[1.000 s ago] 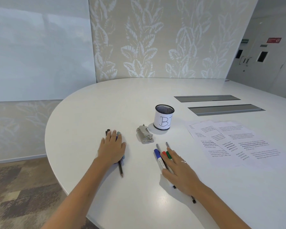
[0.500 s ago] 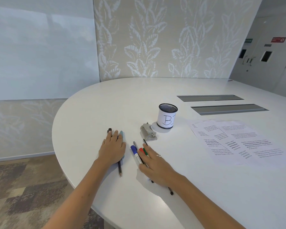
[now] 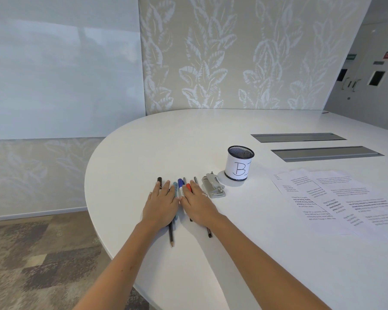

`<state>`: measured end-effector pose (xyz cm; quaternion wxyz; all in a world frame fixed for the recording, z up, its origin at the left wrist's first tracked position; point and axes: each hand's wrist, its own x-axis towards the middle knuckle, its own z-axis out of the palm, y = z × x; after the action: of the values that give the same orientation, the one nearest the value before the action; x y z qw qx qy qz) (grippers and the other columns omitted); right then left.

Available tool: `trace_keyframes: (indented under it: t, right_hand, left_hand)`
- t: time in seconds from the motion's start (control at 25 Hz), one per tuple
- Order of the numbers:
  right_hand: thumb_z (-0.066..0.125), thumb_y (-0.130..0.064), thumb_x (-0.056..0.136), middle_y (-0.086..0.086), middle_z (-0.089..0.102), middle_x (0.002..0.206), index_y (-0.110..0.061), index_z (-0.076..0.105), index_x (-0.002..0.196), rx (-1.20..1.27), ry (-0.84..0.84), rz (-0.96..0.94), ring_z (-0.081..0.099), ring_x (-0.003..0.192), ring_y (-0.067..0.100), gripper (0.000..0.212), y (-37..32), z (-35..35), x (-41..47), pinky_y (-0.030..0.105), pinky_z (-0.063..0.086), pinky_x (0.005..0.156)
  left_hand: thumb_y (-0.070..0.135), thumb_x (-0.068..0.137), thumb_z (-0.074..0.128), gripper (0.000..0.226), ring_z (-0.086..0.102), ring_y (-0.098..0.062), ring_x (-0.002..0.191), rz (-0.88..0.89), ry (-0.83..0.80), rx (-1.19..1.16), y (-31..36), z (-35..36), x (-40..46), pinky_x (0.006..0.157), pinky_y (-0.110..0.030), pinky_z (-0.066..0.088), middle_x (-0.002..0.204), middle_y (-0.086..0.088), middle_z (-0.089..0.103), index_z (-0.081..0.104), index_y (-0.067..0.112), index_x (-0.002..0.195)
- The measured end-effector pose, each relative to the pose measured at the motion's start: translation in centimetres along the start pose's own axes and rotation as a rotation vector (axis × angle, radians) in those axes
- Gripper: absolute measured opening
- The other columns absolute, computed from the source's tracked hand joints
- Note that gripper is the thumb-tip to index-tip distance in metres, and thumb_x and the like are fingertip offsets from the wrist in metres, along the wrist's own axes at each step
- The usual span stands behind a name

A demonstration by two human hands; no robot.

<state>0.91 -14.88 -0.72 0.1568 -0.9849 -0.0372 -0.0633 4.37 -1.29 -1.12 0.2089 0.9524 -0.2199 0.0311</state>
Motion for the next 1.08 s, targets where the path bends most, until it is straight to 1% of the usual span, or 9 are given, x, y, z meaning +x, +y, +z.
trace_keyframes:
  t: [0.2,0.28,0.4,0.48,0.64,0.76,0.88,1.0,1.08]
  right_hand:
    - [0.036,-0.015,0.101,0.027,0.020,0.154,0.004,0.028,0.145,-0.101,-0.027,-0.039,0.012,0.147,0.035,0.048,0.3,1.0,0.7,0.052,0.030,0.111]
    - [0.034,-0.016,0.102,0.022,0.025,0.154,0.001,0.034,0.143,0.076,0.017,-0.019,0.015,0.147,0.030,0.045,0.2,0.9,0.6,0.047,0.026,0.115]
    - [0.032,-0.018,0.101,0.009,0.052,0.138,-0.007,0.053,0.130,0.469,0.215,0.029,0.039,0.135,0.017,0.038,-0.3,0.3,-0.3,0.028,0.030,0.110]
    - [0.036,-0.017,0.098,0.005,0.066,0.109,-0.009,0.064,0.110,0.526,0.440,-0.015,0.055,0.106,0.011,0.031,-0.2,0.0,-1.2,0.021,0.040,0.091]
    - [0.049,-0.006,0.083,0.005,0.059,0.104,-0.010,0.062,0.102,0.346,0.769,0.026,0.050,0.098,0.015,0.023,1.9,-0.5,-2.6,0.018,0.037,0.086]
    - [0.055,-0.007,0.083,0.012,0.041,0.137,-0.016,0.052,0.132,0.251,0.561,0.249,0.043,0.121,0.031,0.049,4.6,-1.4,-2.5,0.038,0.035,0.100]
    - [0.050,-0.021,0.094,0.010,0.022,0.155,-0.033,0.034,0.145,0.146,0.231,0.256,0.036,0.134,0.030,0.055,6.0,-1.9,-2.0,0.041,0.031,0.109]
    - [0.043,-0.023,0.097,0.005,0.035,0.148,-0.037,0.031,0.145,0.154,0.154,0.199,0.052,0.118,0.029,0.051,5.9,-2.2,-1.8,0.044,0.043,0.100]
    - [0.042,-0.023,0.097,0.003,0.041,0.141,-0.038,0.032,0.144,0.173,0.188,0.230,0.057,0.109,0.027,0.050,5.9,-2.1,-2.1,0.044,0.049,0.091]
  left_hand:
    - [0.023,0.102,0.026,0.050,0.011,-0.025,0.149,0.057,0.058,0.008,-0.8,1.2,0.9,0.121,-0.044,0.008,0.160,-0.012,0.019,0.028,0.006,0.148]
    - [0.022,0.102,0.026,0.050,0.011,-0.025,0.149,0.086,0.061,0.009,-0.6,1.2,0.6,0.121,-0.044,0.008,0.160,-0.012,0.019,0.028,0.007,0.149]
    - [0.021,0.101,0.030,0.048,0.014,-0.024,0.148,0.146,0.133,0.067,-0.5,0.7,0.1,0.121,-0.045,0.012,0.160,-0.011,0.021,0.031,0.007,0.148]
    - [0.018,0.101,0.032,0.045,0.019,-0.025,0.147,0.148,0.174,0.032,-0.6,0.3,0.0,0.120,-0.044,0.016,0.158,-0.010,0.027,0.037,0.007,0.144]
    - [0.000,0.082,0.069,0.010,0.054,-0.046,0.121,0.396,0.155,0.295,-0.4,-0.8,-1.0,0.100,-0.054,0.045,0.125,-0.023,0.062,0.069,-0.006,0.090]
    - [-0.003,0.081,0.066,0.007,0.051,-0.052,0.121,0.384,0.135,0.412,-0.3,-0.9,-1.3,0.095,-0.060,0.046,0.125,-0.030,0.060,0.068,-0.009,0.084]
    - [-0.002,0.083,0.063,0.009,0.051,-0.051,0.121,0.384,0.175,0.454,-0.5,-0.8,-1.4,0.094,-0.060,0.047,0.123,-0.030,0.061,0.068,-0.009,0.086]
    - [0.000,0.082,0.066,0.009,0.053,-0.050,0.121,0.399,0.146,0.452,-0.6,-0.3,-1.3,0.093,-0.058,0.048,0.122,-0.030,0.063,0.069,-0.008,0.086]
    - [0.009,0.096,0.048,0.025,0.034,-0.043,0.138,0.374,0.128,0.494,-0.3,-0.3,-1.1,0.108,-0.053,0.035,0.143,-0.025,0.045,0.063,-0.002,0.112]
